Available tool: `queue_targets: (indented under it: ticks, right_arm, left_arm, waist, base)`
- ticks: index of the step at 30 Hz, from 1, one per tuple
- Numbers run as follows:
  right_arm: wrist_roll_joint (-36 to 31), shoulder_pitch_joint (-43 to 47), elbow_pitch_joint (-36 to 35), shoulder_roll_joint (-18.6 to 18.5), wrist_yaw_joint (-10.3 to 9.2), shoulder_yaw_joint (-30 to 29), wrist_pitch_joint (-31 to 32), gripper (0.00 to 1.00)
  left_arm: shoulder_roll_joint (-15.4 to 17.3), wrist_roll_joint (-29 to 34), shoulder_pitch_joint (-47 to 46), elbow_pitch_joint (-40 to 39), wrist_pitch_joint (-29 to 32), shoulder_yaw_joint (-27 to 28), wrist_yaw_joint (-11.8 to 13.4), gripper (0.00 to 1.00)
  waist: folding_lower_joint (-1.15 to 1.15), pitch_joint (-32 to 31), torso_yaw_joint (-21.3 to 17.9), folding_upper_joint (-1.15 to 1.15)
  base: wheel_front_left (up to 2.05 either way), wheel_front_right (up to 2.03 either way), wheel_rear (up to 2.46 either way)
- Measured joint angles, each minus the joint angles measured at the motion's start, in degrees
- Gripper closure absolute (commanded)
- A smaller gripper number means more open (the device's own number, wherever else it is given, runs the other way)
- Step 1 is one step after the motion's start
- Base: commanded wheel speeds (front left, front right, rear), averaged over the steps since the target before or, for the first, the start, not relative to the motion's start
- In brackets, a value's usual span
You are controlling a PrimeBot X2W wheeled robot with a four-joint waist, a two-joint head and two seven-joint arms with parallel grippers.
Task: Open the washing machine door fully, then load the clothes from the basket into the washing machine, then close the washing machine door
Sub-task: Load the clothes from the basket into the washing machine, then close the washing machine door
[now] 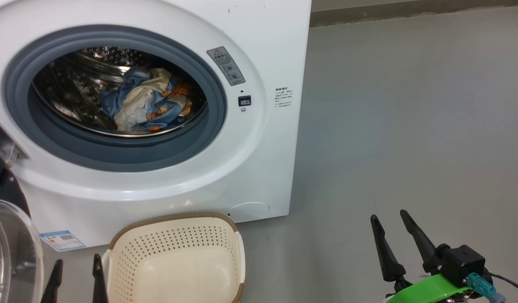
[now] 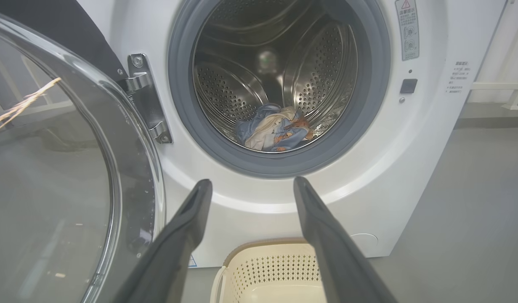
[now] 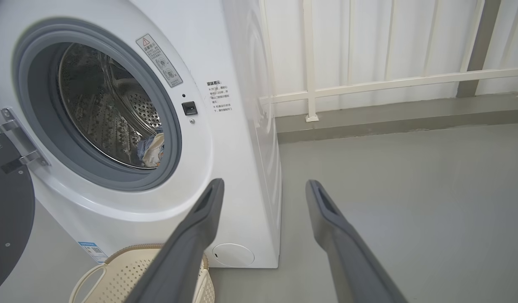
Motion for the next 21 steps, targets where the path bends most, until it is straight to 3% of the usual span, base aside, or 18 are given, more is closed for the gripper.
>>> queue_targets:
  ticks: [21]
  right_arm:
    - [-0.2, -0.02, -0.43, 0.02, 0.0, -0.19, 0.0, 0.0]
  left_arm:
    - [-1.1, 0.14, 0.97, 0.22, 0.0, -1.29, -0.51, 0.0]
  waist:
    - [0.0, 0.52, 0.45, 0.0]
  base:
    - [0.0, 0.0, 0.0]
